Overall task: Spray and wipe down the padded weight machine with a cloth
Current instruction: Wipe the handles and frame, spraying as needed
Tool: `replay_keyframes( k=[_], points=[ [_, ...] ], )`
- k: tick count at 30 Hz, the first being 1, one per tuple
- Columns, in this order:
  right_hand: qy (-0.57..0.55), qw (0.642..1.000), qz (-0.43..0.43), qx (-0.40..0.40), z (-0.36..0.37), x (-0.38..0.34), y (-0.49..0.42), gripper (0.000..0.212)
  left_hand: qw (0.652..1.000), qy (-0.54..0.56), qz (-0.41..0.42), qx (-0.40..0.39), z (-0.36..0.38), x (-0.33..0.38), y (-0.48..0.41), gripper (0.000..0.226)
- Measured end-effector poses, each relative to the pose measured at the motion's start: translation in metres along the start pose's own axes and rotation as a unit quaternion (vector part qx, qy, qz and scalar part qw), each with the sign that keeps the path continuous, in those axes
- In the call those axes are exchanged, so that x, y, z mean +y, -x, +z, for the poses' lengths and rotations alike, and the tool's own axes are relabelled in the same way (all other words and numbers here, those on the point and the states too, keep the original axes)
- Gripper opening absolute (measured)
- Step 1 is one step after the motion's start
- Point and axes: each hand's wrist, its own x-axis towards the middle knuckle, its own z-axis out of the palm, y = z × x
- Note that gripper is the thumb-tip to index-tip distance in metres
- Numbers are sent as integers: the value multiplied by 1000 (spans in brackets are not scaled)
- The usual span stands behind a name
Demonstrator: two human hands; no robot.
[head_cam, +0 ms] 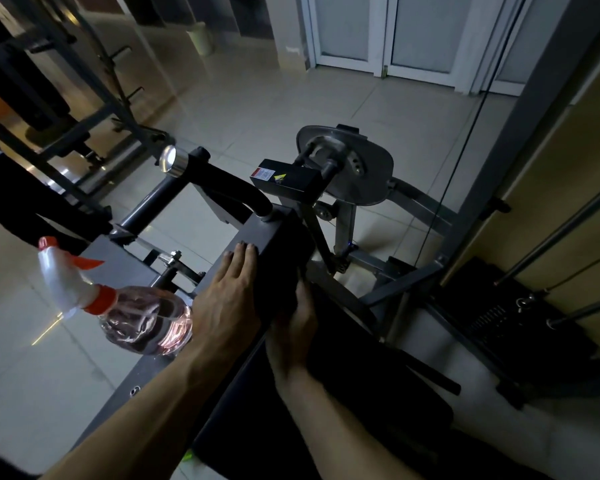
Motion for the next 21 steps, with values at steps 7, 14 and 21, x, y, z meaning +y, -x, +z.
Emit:
replay_keyframes(
  k=[7, 14, 21],
  points=[
    [6, 996, 77, 46, -7, -5, -80, 48, 1000, -13, 6, 13, 5, -3, 0, 92],
    [13, 993, 86, 82, -9, -27, -107, 46, 1000, -15, 0, -2, 7, -3, -1, 98],
    [32, 996, -65, -58, -18, 7, 29, 40, 1000, 0, 0, -11, 1, -2, 1, 99]
  ],
)
